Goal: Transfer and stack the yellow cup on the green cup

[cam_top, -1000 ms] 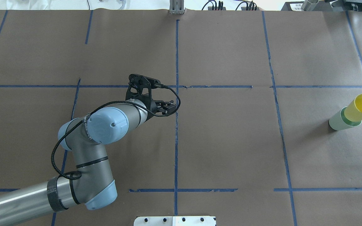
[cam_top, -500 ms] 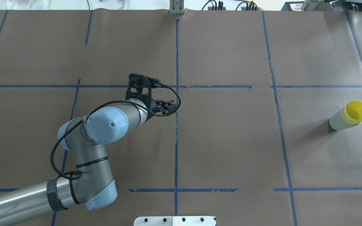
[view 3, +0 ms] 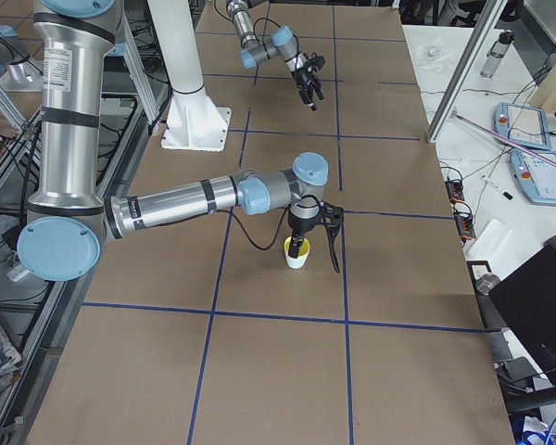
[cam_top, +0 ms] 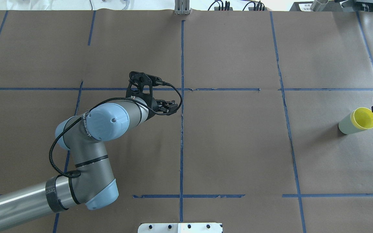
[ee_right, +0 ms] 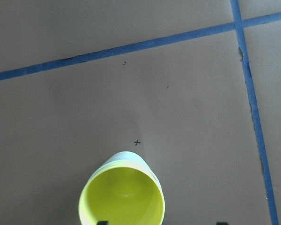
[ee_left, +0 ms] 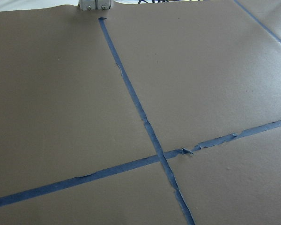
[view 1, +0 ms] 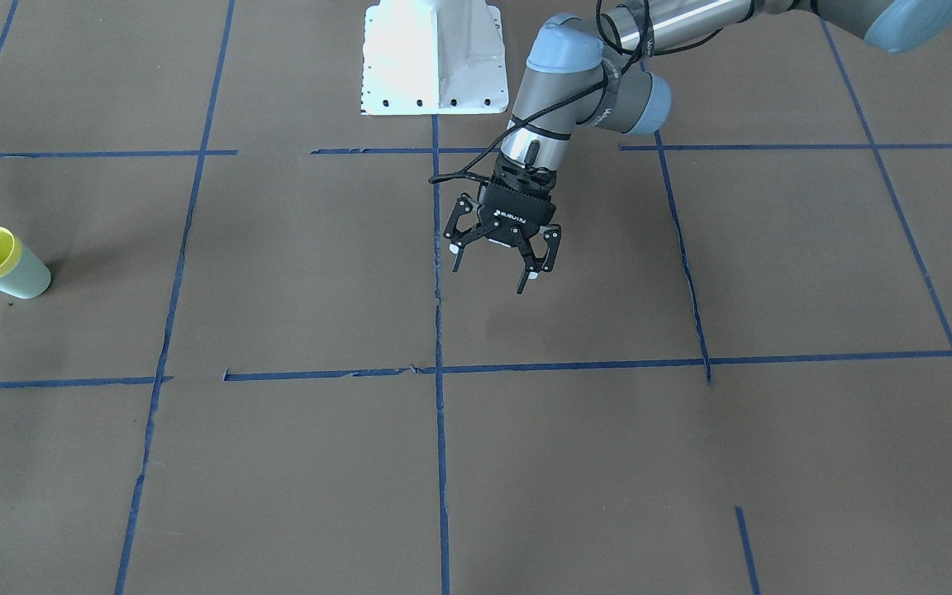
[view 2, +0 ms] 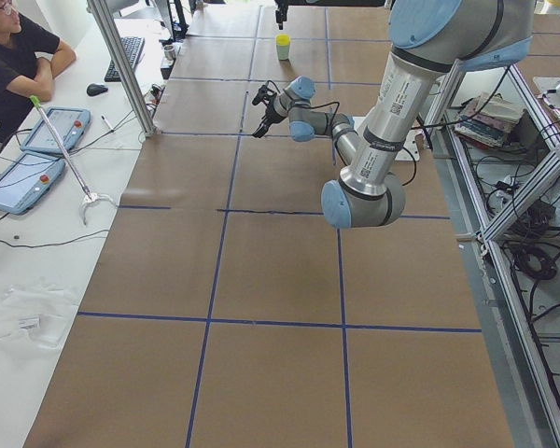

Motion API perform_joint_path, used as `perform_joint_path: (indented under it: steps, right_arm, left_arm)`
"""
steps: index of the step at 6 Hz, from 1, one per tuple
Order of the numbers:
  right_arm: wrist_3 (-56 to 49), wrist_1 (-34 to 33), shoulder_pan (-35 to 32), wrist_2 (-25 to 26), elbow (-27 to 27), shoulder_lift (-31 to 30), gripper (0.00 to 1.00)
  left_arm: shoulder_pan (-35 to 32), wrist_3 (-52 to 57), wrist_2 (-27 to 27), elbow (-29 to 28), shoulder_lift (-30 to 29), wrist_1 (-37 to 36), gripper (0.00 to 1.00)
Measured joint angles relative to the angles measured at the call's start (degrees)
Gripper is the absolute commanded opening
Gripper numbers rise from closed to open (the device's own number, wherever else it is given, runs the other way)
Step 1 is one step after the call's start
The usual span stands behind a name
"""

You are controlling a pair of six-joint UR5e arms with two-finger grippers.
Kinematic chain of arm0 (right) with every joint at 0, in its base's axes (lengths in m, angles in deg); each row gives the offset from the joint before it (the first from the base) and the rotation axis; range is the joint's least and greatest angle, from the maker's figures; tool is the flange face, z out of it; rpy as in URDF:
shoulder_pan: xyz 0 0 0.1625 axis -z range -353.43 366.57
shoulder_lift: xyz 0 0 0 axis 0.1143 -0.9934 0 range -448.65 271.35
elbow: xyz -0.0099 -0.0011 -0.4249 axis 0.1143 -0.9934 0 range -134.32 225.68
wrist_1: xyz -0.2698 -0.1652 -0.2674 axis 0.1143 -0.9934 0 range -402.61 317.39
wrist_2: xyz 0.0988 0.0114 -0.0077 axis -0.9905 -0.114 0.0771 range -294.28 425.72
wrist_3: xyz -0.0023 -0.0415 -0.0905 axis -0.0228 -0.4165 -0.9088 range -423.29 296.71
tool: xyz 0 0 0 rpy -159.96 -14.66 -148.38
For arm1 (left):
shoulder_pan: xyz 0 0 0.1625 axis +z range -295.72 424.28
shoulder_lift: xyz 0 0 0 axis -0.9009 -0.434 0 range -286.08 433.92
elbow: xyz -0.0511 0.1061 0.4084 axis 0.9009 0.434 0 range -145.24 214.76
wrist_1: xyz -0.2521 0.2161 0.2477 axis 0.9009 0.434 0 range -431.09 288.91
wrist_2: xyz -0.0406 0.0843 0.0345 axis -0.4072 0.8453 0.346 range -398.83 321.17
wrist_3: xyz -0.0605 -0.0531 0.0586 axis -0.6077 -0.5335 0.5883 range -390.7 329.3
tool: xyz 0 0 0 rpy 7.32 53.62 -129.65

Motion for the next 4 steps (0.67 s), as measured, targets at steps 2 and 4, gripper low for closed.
perform_joint_path:
  steps: [2,4]
  right_arm:
    - [-3.03,-0.11,-3.05,0.22,0.03,1.3,1.0]
    - [-8.19,-0.64,-7.41,0.0,-2.16,3.47,1.0]
  left_arm:
    - [-7.21,0.28,-12.1,0.21,0.61,-9.16,0.99]
    - [-17.71,5.71,-24.19,0.72,4.53,-13.24,0.98]
